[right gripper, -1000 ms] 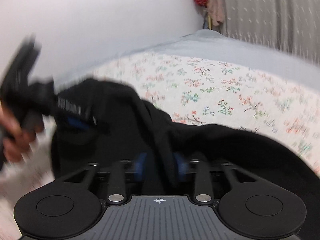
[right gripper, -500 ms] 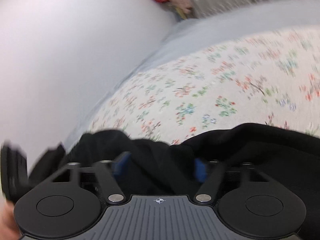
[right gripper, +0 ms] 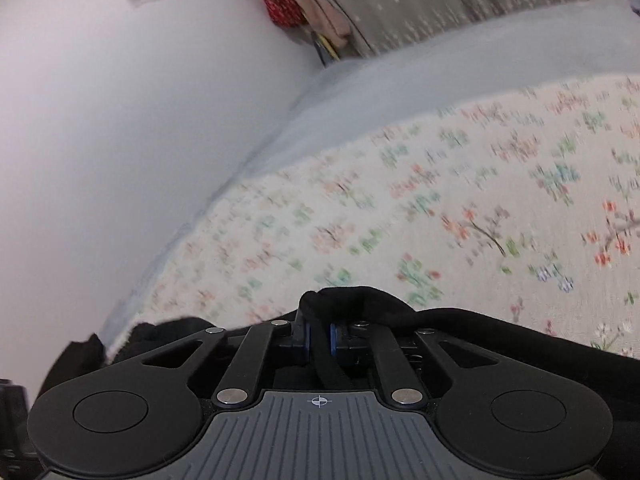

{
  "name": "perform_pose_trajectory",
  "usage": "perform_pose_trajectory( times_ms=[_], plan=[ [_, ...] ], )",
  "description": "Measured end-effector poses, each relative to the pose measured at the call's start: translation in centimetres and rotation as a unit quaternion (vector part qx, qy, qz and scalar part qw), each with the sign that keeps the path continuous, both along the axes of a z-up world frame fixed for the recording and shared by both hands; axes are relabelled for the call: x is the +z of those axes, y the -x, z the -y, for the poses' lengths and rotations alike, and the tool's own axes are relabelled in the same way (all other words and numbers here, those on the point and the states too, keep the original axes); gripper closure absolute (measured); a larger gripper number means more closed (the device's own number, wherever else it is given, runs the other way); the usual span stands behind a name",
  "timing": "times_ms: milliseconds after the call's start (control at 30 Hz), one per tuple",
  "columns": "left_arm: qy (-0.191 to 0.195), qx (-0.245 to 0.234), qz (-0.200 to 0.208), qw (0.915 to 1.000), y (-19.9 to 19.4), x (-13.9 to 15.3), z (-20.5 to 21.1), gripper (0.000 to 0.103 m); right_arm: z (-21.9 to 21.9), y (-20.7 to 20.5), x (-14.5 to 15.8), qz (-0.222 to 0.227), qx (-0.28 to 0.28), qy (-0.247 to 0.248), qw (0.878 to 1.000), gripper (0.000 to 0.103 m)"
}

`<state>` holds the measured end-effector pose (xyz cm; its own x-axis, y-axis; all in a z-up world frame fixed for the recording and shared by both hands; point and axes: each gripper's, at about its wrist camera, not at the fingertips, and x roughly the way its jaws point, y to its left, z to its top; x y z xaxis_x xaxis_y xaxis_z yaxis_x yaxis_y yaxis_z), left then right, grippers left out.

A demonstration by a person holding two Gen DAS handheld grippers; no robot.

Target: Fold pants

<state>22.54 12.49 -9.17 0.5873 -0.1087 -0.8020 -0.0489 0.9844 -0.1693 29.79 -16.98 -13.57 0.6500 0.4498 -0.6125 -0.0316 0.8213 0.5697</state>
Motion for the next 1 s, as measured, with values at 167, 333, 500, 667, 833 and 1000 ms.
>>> perform_pose_trajectory(
  times_ms=[167, 333, 500, 667, 833, 1000],
  plan=[
    [0.007, 0.015, -0.004, 0.9999, 0.1, 0.3, -1.0, 0.044, 0.2, 0.6, 0.0, 0.019, -0.008, -0.007, 1.000, 0.096],
    [0.006, 0.024, -0.005, 0.9997, 0.7, 0.6, -1.6, 0.044, -0.6, -1.4, -1.6, -0.019, -0.003, 0.044, 0.999, 0.096],
    [0.026, 0.039, -0.009, 0.9989, 1.2, 0.6, -4.0, 0.050, -1.5, -1.8, -3.2, -0.031, -0.002, 0.076, 0.997, 0.097],
    [0.027, 0.028, -0.010, 0.9992, 1.9, 0.8, -4.9, 0.057, -1.0, -1.1, -1.7, -0.016, -0.019, 0.052, 0.998, 0.097],
    [0.047, 0.033, -0.016, 0.9982, 2.3, 0.8, -6.4, 0.073, -1.1, -1.7, -2.4, -0.035, -0.004, 0.061, 0.998, 0.097],
    [0.117, 0.078, -0.003, 0.9900, 3.7, 1.5, -10.3, 0.077, -0.9, -2.3, -2.9, -0.032, 0.027, 0.073, 0.996, 0.100]
  ],
)
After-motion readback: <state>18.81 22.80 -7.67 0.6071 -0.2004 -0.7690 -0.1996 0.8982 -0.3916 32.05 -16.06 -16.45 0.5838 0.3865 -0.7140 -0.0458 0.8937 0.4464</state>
